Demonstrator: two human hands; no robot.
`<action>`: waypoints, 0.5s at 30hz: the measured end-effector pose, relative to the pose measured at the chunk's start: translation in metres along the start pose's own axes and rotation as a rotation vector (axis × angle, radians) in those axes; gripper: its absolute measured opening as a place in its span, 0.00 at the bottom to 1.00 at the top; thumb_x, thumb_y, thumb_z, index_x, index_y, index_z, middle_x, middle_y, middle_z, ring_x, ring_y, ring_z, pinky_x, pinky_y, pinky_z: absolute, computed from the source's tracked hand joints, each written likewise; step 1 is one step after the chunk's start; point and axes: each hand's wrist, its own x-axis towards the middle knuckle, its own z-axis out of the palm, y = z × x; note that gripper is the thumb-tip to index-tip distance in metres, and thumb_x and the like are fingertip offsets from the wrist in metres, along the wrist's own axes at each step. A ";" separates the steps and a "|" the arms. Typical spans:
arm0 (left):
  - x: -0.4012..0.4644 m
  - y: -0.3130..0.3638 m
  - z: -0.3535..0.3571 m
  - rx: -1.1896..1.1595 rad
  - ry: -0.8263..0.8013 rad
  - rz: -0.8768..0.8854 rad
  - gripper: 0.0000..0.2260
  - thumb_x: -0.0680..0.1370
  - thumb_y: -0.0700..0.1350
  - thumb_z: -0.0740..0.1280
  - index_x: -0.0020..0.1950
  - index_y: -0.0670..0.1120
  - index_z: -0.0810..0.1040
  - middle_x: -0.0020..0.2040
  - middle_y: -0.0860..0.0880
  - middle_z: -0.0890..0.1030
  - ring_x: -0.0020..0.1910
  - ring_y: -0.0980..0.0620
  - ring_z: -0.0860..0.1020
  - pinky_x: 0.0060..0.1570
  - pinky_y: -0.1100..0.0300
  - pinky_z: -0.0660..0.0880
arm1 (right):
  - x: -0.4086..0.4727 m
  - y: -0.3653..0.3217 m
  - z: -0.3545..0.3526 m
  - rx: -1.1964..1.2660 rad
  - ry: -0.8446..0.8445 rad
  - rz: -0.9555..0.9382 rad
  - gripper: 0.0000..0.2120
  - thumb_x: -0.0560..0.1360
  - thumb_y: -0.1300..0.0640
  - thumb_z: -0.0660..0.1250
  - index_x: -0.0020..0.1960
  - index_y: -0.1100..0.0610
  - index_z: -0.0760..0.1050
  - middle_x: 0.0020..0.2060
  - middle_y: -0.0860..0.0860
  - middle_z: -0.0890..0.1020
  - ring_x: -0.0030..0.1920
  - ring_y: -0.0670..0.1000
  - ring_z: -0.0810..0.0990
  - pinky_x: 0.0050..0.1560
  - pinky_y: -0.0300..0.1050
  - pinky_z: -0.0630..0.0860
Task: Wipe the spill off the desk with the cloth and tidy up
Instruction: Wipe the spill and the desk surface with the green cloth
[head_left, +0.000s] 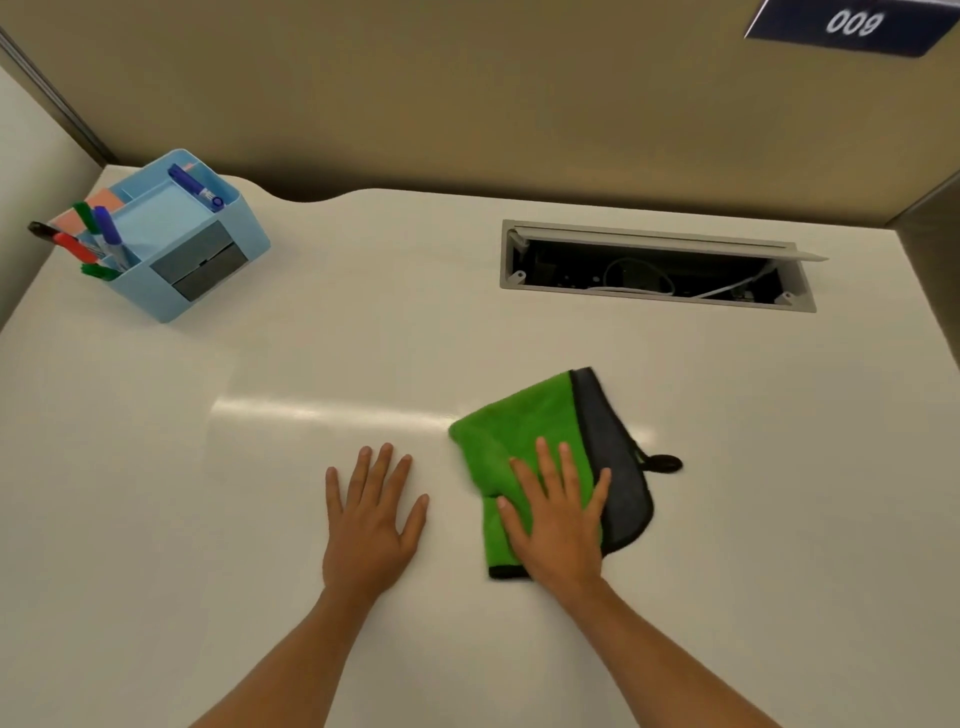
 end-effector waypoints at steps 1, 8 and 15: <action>0.000 0.000 0.000 -0.005 0.007 0.004 0.27 0.80 0.60 0.51 0.75 0.50 0.66 0.77 0.48 0.63 0.78 0.48 0.55 0.75 0.38 0.47 | -0.005 0.000 0.002 -0.006 -0.011 -0.051 0.25 0.78 0.36 0.51 0.72 0.43 0.66 0.77 0.50 0.62 0.78 0.54 0.54 0.70 0.76 0.49; -0.001 0.000 0.001 0.011 0.012 0.014 0.26 0.80 0.59 0.52 0.75 0.49 0.66 0.77 0.47 0.63 0.78 0.47 0.55 0.74 0.37 0.48 | 0.010 0.012 -0.001 0.009 -0.015 -0.077 0.24 0.78 0.35 0.51 0.71 0.41 0.65 0.77 0.47 0.62 0.78 0.51 0.53 0.72 0.73 0.46; -0.001 -0.003 0.005 0.014 0.015 0.010 0.26 0.80 0.59 0.52 0.75 0.50 0.65 0.77 0.48 0.63 0.78 0.48 0.54 0.74 0.36 0.49 | 0.089 0.016 -0.013 0.044 -0.022 0.133 0.27 0.79 0.34 0.47 0.75 0.41 0.59 0.79 0.48 0.56 0.79 0.52 0.49 0.71 0.73 0.40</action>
